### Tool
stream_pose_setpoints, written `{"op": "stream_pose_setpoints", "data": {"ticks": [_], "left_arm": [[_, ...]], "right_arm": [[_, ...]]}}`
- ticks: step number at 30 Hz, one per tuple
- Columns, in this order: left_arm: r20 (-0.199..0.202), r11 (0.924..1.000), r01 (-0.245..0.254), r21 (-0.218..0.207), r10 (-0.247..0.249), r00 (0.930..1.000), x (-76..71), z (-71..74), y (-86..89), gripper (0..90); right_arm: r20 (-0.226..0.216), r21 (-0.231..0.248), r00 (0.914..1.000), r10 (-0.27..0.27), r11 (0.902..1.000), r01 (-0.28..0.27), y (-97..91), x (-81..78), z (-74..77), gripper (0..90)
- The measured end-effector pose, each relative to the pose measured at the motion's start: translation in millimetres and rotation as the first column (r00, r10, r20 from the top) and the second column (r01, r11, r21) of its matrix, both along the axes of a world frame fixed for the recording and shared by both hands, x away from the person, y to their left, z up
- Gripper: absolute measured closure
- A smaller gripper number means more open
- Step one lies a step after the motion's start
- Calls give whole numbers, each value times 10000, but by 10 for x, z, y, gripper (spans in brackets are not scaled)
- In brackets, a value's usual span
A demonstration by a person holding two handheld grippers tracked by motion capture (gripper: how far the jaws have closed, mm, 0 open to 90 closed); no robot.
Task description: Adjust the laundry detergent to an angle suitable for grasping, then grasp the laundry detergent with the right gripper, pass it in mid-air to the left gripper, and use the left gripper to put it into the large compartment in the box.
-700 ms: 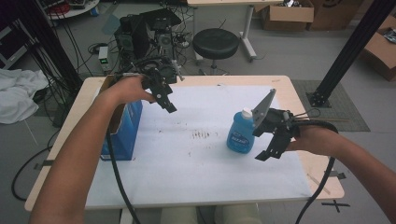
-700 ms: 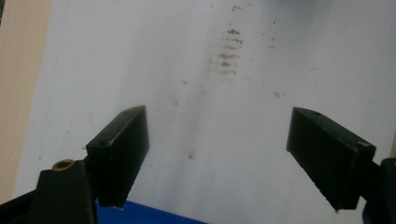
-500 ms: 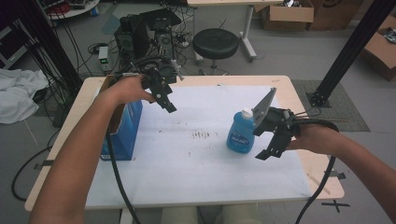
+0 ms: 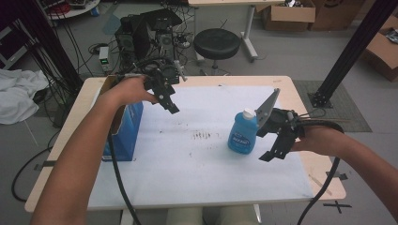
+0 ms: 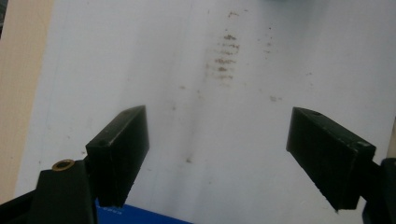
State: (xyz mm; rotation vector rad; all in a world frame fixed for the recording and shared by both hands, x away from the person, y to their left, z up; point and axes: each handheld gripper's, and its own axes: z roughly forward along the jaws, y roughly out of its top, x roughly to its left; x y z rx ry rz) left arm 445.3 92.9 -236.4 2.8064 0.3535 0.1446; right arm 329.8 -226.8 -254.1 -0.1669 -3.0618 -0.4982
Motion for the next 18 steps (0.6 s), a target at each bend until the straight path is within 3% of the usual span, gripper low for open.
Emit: {"op": "stream_pose_setpoints", "data": {"ticks": [18], "left_arm": [[181,10000,11,55,-12,9998,-118,67,-57,218]], "right_arm": [[342,171,9993,-146,9998,140,-97,-104,61,192]]}}
